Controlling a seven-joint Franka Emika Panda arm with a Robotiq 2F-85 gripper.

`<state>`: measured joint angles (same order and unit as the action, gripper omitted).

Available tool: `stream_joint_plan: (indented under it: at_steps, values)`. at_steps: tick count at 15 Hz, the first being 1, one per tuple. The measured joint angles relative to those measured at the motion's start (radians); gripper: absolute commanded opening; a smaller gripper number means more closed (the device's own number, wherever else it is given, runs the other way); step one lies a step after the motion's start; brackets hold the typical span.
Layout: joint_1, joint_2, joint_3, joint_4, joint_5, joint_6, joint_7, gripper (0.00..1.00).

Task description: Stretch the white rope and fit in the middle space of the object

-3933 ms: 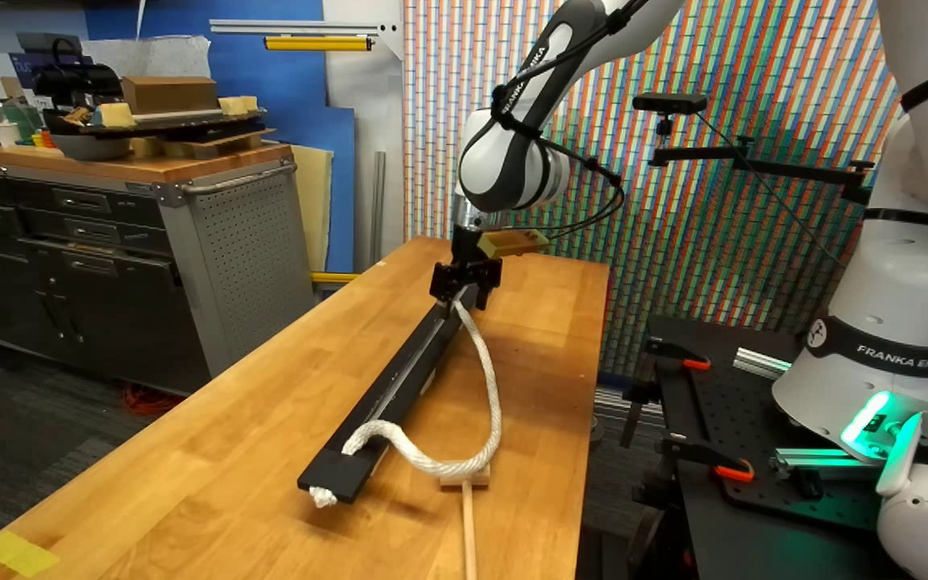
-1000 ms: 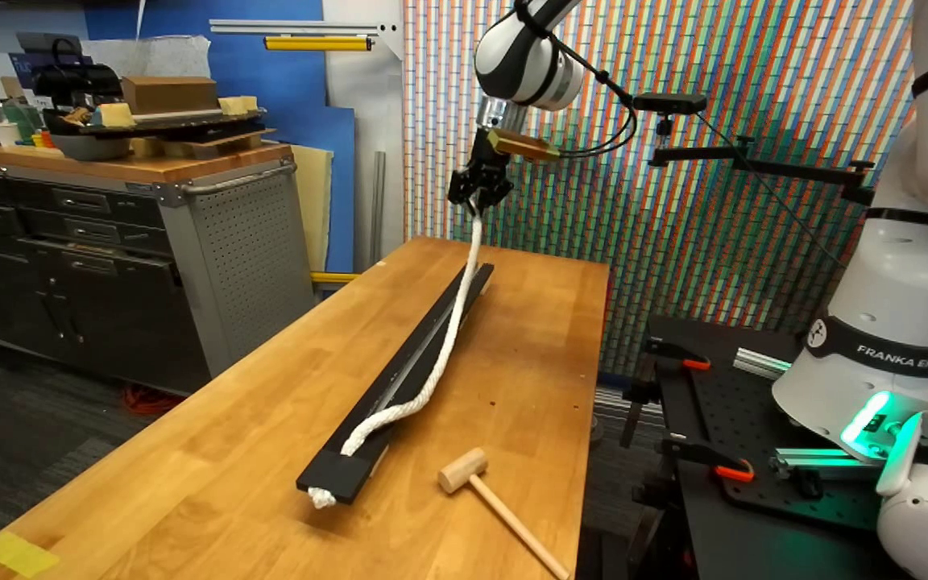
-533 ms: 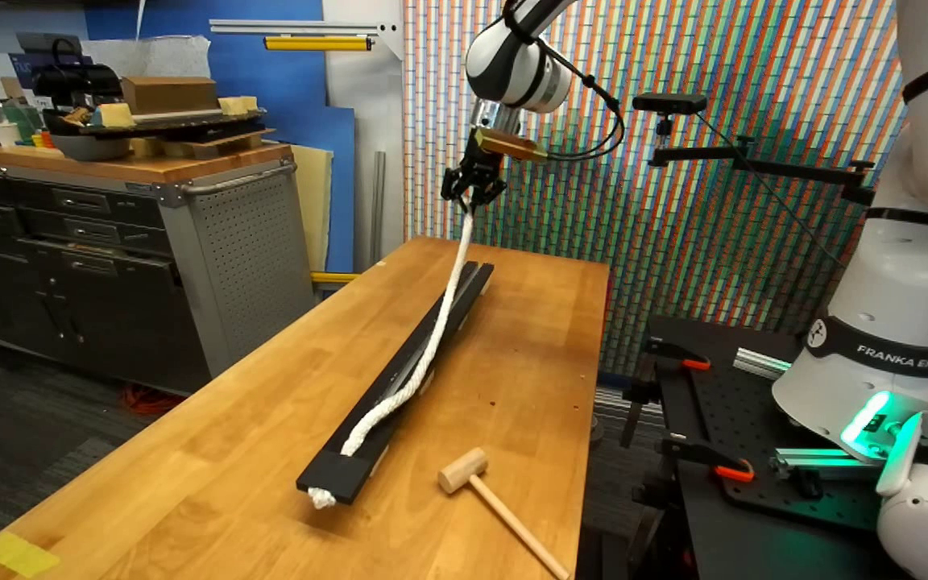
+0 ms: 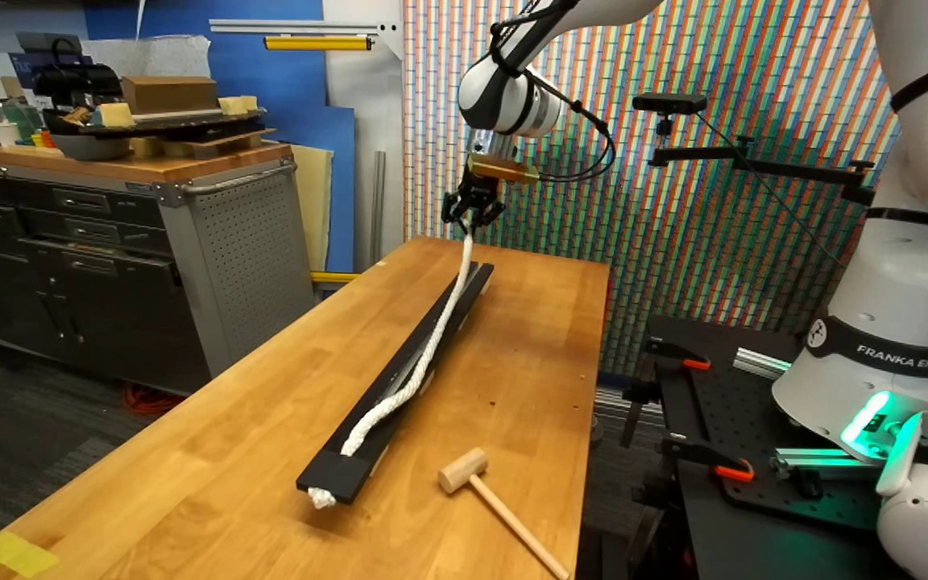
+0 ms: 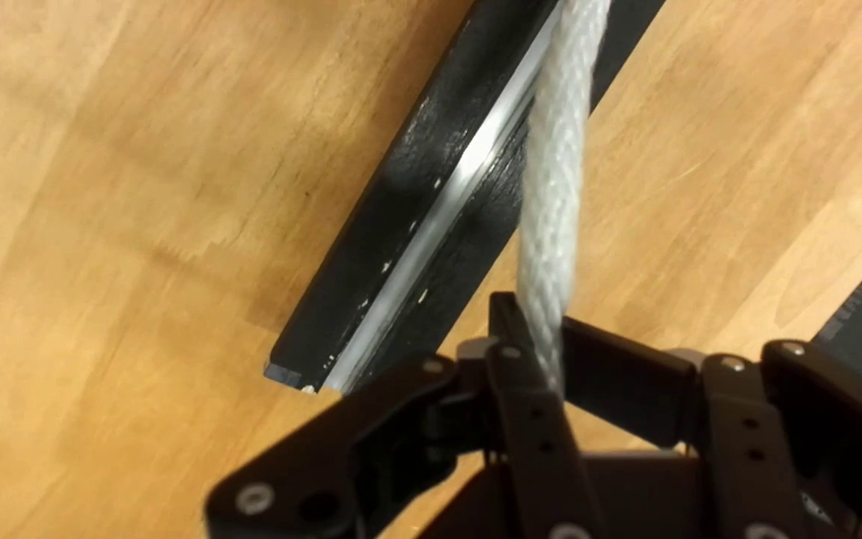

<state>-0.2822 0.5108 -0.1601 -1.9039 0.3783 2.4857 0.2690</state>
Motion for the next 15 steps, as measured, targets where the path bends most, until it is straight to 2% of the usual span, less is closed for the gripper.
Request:
stream_joint_plan:
  at_steps: [7,15]
  values:
    - [0.001,0.059,-0.042,0.016,-0.001,0.062,0.125,0.03]
    - [0.001,0.097,-0.039,0.015,0.021,0.074,0.189,0.03]
